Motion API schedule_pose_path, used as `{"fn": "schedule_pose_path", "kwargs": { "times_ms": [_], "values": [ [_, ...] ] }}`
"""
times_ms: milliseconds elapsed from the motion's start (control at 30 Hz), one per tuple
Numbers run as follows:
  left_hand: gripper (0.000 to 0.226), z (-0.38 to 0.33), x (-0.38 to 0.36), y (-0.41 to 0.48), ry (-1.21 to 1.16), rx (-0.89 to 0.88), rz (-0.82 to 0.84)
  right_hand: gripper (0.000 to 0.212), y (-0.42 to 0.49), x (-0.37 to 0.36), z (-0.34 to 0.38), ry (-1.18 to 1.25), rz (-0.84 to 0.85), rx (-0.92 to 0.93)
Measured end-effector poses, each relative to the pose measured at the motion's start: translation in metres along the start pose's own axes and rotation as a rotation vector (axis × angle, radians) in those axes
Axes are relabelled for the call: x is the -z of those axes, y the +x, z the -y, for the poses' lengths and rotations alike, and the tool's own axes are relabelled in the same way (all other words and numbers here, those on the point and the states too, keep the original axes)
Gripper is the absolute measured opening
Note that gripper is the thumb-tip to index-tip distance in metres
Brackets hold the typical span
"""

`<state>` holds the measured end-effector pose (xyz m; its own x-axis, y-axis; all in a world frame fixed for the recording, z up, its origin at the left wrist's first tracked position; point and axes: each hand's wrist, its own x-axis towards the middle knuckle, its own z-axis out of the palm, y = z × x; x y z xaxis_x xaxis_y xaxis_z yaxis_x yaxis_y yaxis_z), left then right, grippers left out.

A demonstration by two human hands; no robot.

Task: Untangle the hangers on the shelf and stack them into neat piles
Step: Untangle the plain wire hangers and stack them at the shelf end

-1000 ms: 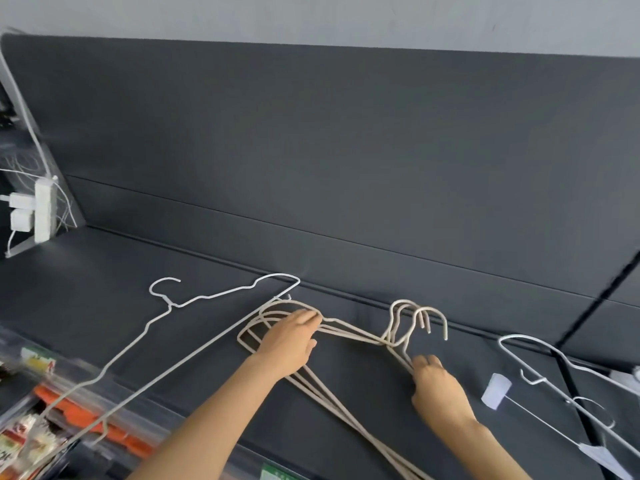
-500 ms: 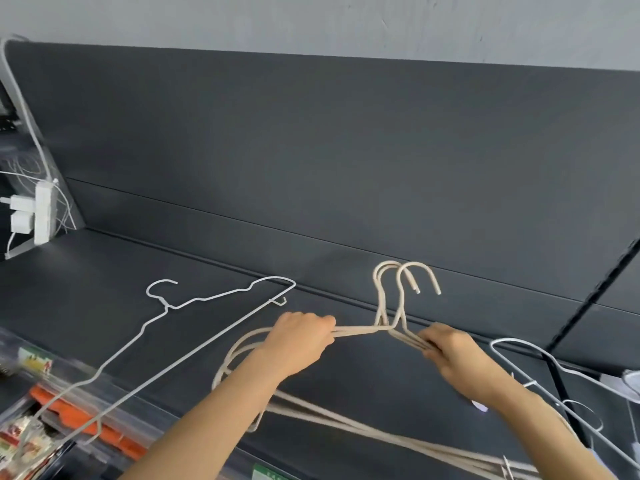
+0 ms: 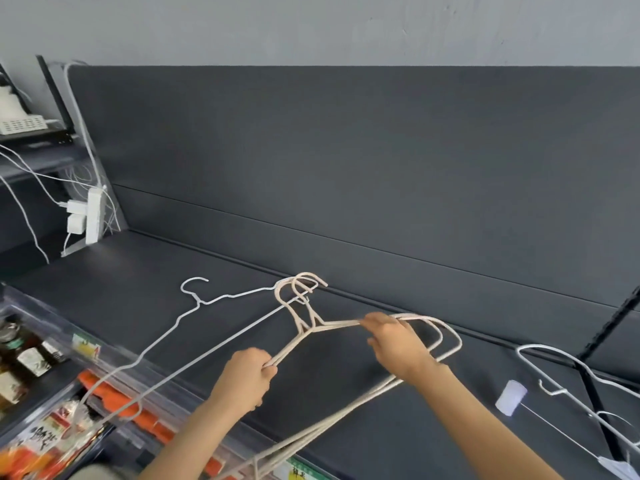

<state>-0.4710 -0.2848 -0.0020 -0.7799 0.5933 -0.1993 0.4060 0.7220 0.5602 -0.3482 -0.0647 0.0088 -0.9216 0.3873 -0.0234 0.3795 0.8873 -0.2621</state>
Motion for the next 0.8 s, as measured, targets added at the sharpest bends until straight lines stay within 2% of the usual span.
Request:
{"fn": "schedule_pose_path", "kwargs": {
  "times_ms": [200, 333, 433, 600, 800],
  "values": [
    [0.027, -0.026, -0.028, -0.001, 0.025, 0.079, -0.05, 0.043, -0.03, -0.009, -0.029, 0.053, -0.023, -0.128],
    [0.017, -0.042, -0.046, -0.013, 0.354, 0.027, -0.092, 0.042, -0.054, -0.011, -0.051, 0.089, -0.055, -0.186],
    [0.016, -0.055, -0.06, -0.022, 0.477, 0.008, -0.083, 0.04, -0.069, -0.01, -0.064, 0.114, -0.06, -0.212],
    [0.017, -0.07, -0.081, -0.036, 0.471, 0.07, -0.118, 0.036, -0.089, -0.004, -0.079, 0.118, -0.077, -0.171],
    [0.035, -0.089, -0.086, -0.052, 0.584, 0.09, -0.228, 0.032, -0.115, 0.008, -0.096, 0.046, -0.067, -0.145]
  ]
}}
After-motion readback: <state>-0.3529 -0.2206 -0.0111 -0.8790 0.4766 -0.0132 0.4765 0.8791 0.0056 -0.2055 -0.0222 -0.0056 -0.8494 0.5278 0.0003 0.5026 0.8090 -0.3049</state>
